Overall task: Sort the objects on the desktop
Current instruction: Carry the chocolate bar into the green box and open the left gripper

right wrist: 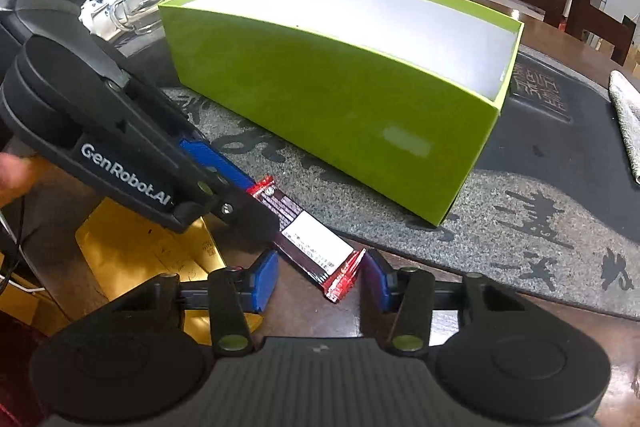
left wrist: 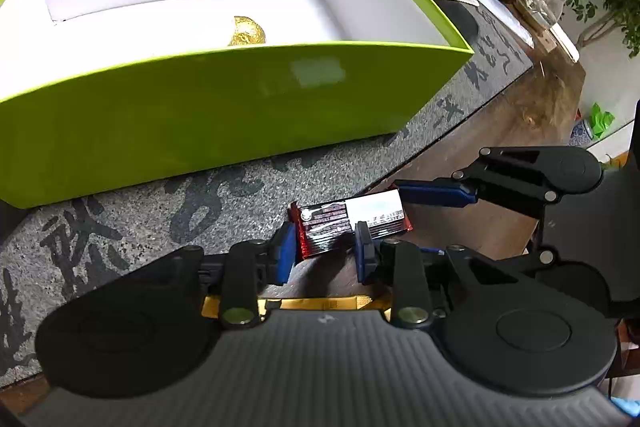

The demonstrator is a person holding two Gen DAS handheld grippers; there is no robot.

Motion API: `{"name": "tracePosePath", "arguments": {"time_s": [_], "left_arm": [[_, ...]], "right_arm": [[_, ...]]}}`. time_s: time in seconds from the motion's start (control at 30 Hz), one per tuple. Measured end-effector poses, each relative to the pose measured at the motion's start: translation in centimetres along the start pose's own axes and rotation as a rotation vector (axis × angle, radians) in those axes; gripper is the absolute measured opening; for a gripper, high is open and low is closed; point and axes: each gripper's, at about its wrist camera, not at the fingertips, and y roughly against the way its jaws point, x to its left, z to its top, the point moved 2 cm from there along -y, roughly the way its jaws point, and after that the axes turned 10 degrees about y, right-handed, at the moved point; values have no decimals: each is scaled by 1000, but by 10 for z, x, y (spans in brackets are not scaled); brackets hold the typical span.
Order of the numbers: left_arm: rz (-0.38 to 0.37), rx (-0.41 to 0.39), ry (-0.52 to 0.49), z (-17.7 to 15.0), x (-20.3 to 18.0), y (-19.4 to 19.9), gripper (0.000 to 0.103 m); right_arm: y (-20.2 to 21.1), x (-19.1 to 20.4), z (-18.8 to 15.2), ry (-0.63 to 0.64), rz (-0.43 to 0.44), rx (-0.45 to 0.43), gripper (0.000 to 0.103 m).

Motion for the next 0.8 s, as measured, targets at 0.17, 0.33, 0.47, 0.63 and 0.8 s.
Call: {"name": "tracePosePath", "arguments": {"time_s": [0.17,0.33,0.47,0.63,0.8], "left_arm": [[-4,-7,4,0,0,0,31],[-14,-11,23,1,3,0,31],[-7,-14,10,0,2,0,31],[2,-19,17,0,-1,-1,31],[5,-20,10,-1,-4,-2,31]], "right_arm": [[-1,0,0,-25,-4,-12,41],[0,0,-2,-27,-11,-16,43],[2,-3,-5,-31,-22,-9,44],[5,-4,-10,-43,-28,-4,41],[3,1,-9,-54,-25,-22,38]]}}
